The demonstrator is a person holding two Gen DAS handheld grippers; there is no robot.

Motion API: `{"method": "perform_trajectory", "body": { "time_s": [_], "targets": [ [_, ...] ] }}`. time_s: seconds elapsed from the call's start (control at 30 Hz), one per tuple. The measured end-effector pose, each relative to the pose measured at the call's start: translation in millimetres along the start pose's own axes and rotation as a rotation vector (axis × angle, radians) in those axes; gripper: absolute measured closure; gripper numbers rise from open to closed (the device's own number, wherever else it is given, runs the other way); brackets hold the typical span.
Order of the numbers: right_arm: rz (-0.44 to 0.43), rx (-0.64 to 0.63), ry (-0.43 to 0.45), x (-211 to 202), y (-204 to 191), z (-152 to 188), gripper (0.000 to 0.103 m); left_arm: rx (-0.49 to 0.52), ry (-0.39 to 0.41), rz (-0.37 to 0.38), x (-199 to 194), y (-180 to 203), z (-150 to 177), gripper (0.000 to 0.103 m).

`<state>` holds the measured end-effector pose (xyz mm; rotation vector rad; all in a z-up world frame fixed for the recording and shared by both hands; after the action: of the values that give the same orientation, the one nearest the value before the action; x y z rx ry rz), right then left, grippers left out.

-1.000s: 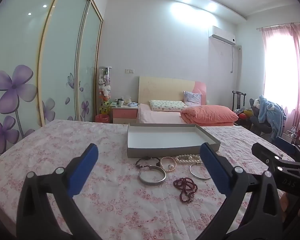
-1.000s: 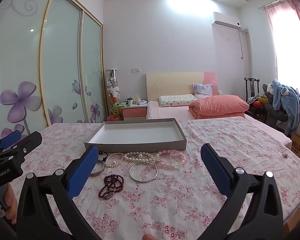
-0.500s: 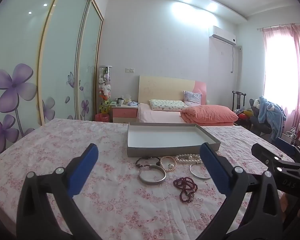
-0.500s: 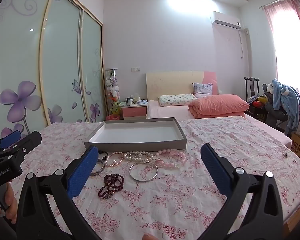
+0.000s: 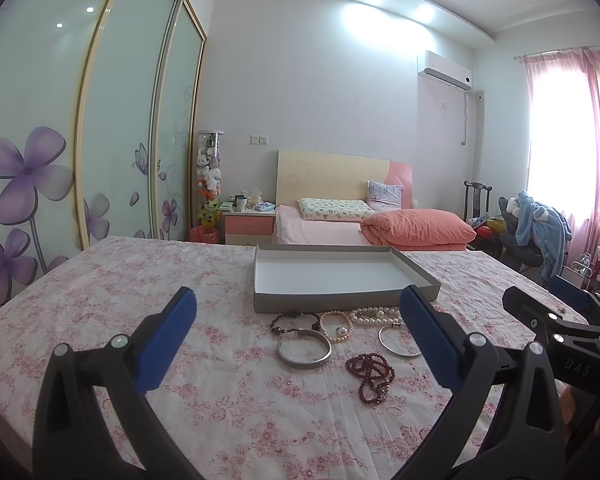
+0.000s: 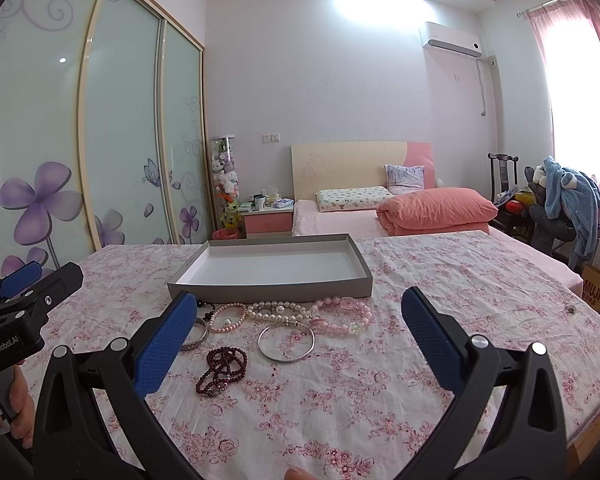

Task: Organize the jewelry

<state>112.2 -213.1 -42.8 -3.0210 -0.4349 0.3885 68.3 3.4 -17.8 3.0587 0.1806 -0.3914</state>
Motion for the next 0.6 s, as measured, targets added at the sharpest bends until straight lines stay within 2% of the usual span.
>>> {"method": "perform_trajectory", "body": {
  "time_s": [0.6],
  "targets": [
    [-0.001,0.001,-0.007,4.5,1.0,0.0,0.002,0.0,-0.001,0.001,0.3,-0.4,-0.1,0.004]
  ]
}}
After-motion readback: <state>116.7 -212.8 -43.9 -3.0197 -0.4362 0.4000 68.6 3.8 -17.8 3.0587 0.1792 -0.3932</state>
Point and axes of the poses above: each gripper's, at about its wrist camera, not at the fingertips, and x roughly the way its jaws point, y to its right, z to its underside, the point moved 7 cm from there along x, roughly the way its jaws point, and after that the axes turned 6 degrees about -z, right-handed, at the moved point
